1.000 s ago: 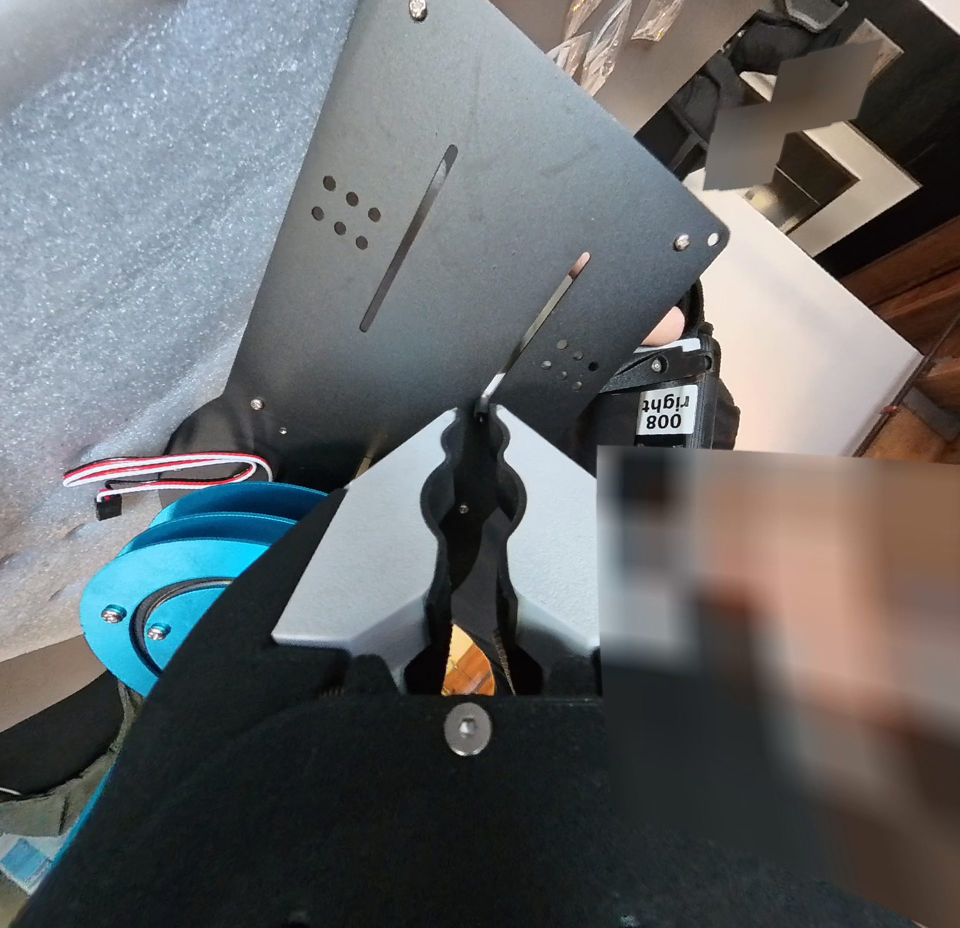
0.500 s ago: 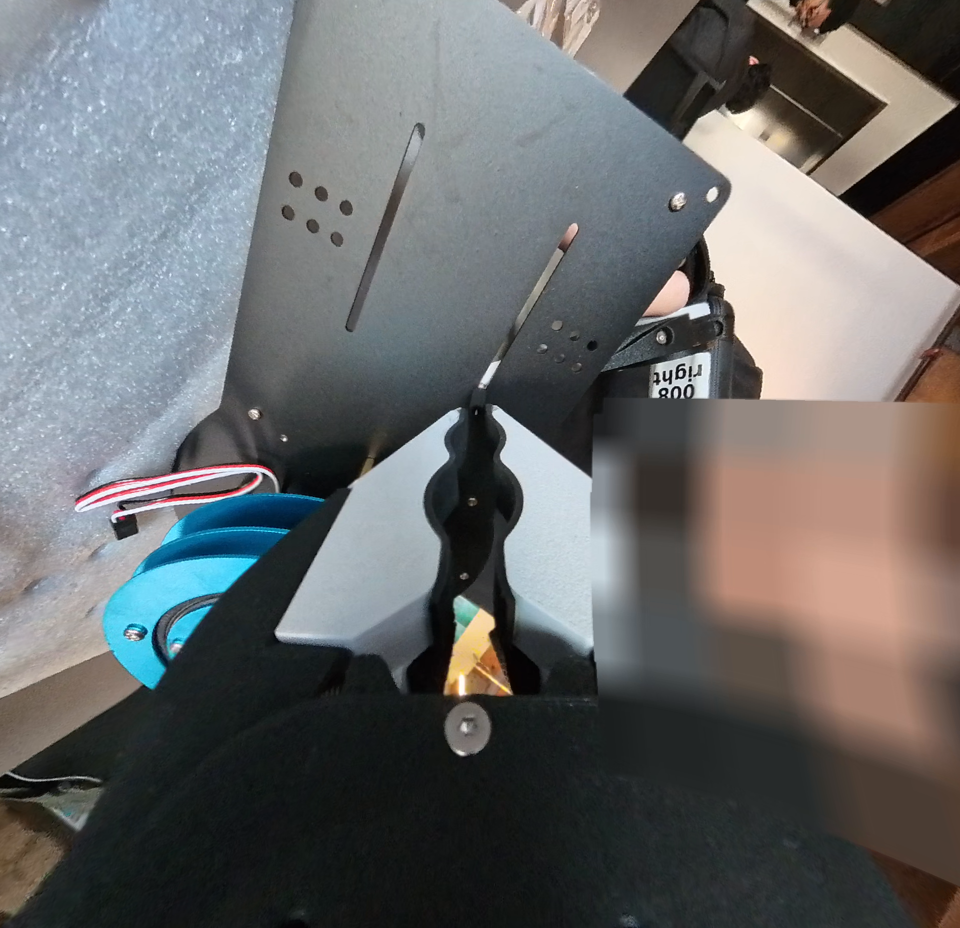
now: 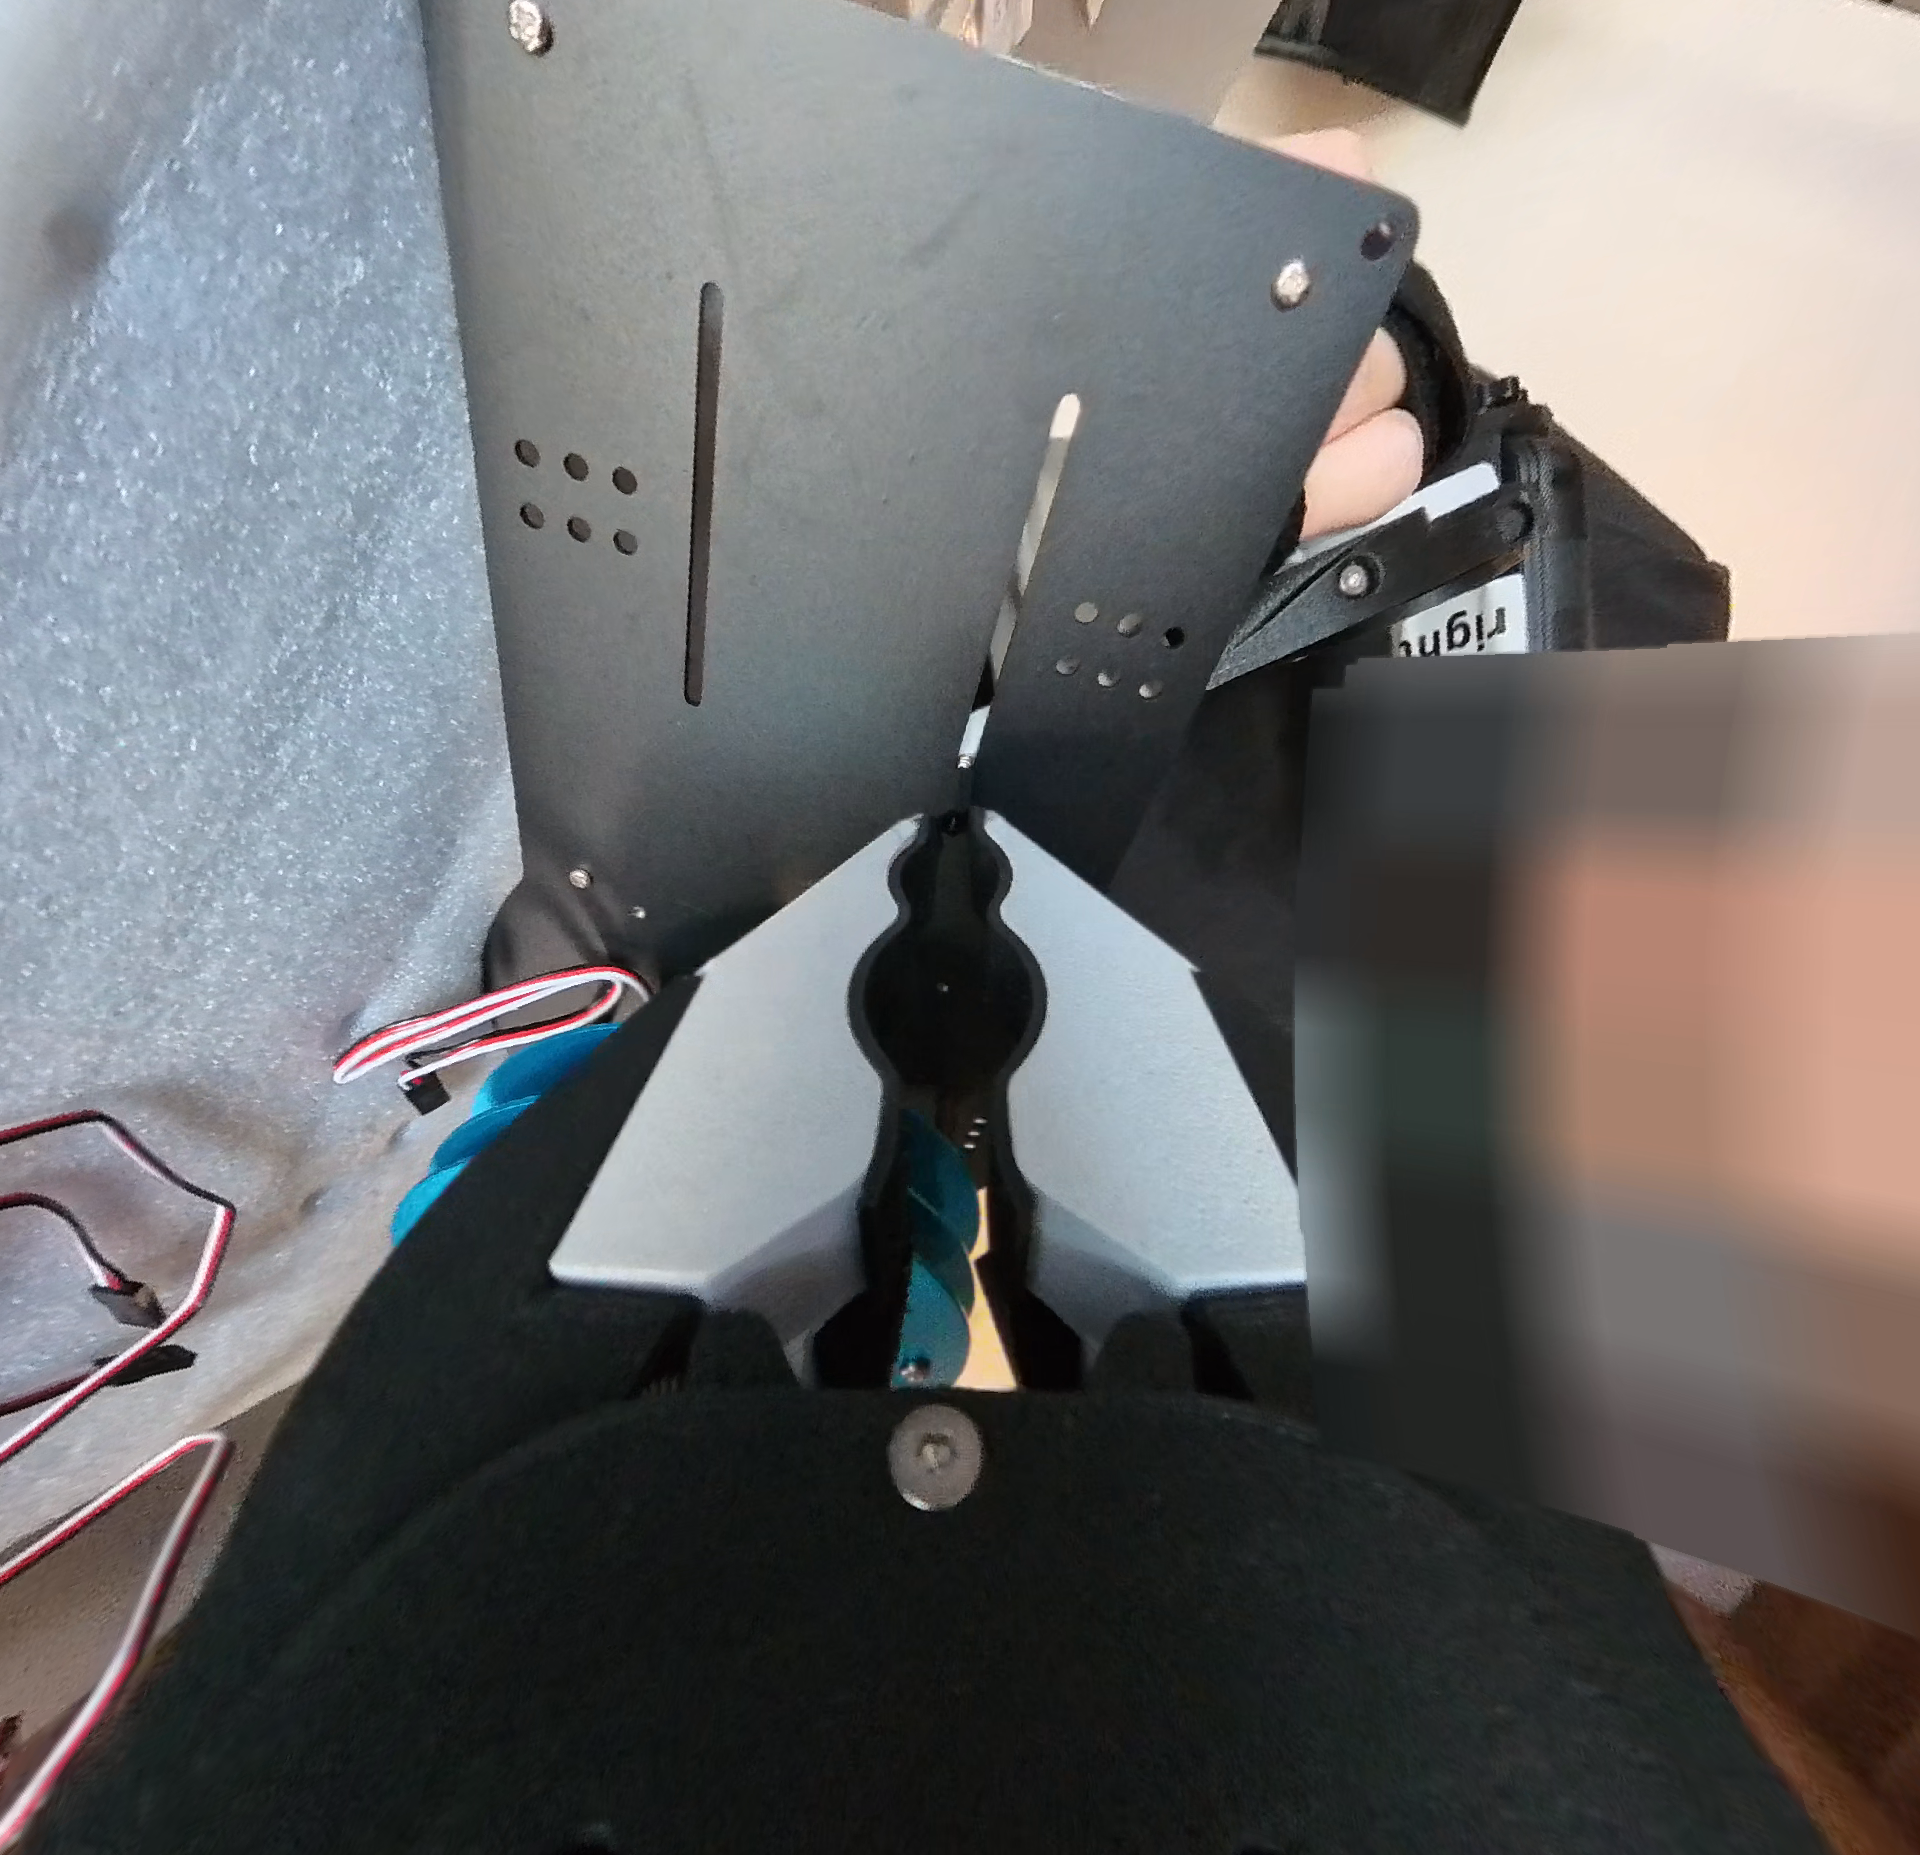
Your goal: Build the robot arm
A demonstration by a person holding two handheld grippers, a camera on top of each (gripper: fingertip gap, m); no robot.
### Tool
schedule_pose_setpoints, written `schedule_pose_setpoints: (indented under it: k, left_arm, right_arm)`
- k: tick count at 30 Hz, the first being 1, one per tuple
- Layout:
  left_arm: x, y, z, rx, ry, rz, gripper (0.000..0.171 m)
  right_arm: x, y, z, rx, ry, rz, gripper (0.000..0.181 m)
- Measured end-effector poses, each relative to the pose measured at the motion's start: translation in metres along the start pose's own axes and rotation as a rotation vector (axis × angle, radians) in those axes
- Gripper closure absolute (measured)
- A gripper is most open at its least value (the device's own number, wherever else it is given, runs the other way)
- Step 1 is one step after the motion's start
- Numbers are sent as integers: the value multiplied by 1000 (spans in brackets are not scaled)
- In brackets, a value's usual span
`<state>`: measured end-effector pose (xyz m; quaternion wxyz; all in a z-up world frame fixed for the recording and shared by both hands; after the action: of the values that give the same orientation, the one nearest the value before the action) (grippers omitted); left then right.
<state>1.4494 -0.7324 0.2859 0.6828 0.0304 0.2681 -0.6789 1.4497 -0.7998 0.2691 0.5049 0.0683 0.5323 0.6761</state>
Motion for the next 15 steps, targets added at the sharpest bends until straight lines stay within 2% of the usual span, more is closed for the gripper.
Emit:
schedule_pose_setpoints:
  k: [1,9,15]
  left_arm:
    - [0,0,0,20,11,-5,167]
    - [0,1,4,207,79,-6,167]
    - [0,-1,3,278,111,-9,168]
  right_arm:
    - [0,0,0,1,0,0,181]
    - [0,0,0,0,0,0,181]
    - [0,0,0,0,-1,-1,181]
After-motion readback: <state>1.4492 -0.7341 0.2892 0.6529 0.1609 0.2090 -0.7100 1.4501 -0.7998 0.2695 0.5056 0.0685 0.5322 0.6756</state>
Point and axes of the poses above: each gripper's, where its closed fingertips meet, x out along the fingers, y out of its top, z = x × y across the jaws, the point moved 4 cm from there along -x, back along the fingers
